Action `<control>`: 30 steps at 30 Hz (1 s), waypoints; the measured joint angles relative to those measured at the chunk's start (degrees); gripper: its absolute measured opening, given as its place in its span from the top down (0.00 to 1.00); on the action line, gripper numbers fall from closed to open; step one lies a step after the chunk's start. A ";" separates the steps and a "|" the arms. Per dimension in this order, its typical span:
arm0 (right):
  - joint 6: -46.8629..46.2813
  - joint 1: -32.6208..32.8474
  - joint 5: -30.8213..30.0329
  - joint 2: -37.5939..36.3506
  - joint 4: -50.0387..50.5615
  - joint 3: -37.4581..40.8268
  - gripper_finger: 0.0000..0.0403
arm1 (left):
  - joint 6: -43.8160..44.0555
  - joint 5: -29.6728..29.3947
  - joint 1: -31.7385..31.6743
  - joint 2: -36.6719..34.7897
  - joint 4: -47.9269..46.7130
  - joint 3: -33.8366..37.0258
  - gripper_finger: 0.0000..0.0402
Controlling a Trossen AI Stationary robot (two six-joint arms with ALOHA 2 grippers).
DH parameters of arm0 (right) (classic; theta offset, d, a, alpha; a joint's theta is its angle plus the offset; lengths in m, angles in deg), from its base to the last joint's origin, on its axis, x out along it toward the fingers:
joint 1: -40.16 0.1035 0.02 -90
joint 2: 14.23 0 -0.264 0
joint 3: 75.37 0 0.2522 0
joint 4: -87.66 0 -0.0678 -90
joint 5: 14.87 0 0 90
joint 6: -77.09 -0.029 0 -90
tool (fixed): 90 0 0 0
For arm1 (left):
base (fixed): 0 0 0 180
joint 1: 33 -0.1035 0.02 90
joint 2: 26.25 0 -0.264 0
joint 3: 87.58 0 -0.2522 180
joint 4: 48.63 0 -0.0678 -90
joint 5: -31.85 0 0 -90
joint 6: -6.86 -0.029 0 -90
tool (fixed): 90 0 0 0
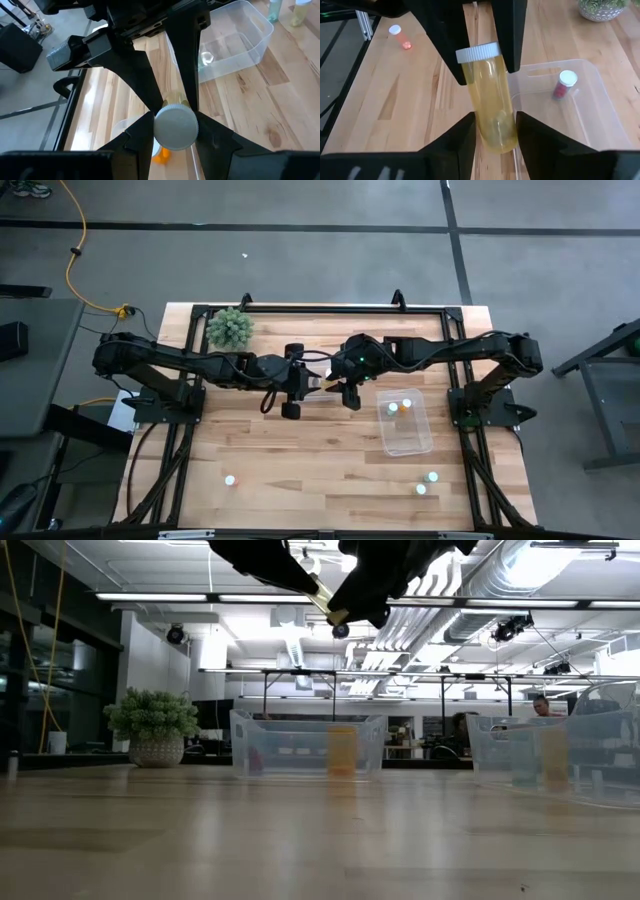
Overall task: Pick and place medicine bottles into bin by pill shape (circle, oval)
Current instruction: Put the left yellow tablet bottle into the bottom transparent bin
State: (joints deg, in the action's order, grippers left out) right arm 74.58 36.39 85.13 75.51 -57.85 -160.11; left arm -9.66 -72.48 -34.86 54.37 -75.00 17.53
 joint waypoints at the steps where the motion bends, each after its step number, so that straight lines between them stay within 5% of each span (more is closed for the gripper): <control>1: -0.01 0.00 0.00 0.00 -0.11 0.00 0.68 | 0.00 0.00 0.00 0.00 0.00 0.00 0.71; 8: -1.45 -0.01 3.31 -0.13 -2.45 -1.48 0.66 | 0.00 0.30 0.07 -0.07 0.11 0.00 0.71; 18: -1.06 -0.33 3.42 -0.17 -1.72 -2.80 0.43 | 0.25 0.06 0.00 -0.07 0.11 0.00 0.71; 30: 0.05 -0.35 2.08 -0.15 2.35 -2.84 0.42 | 0.93 0.22 0.00 -0.05 0.35 0.00 0.71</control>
State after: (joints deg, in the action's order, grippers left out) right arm 74.62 36.04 87.21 75.35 -55.50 -162.95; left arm -8.73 -72.26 -34.86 54.32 -74.65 17.53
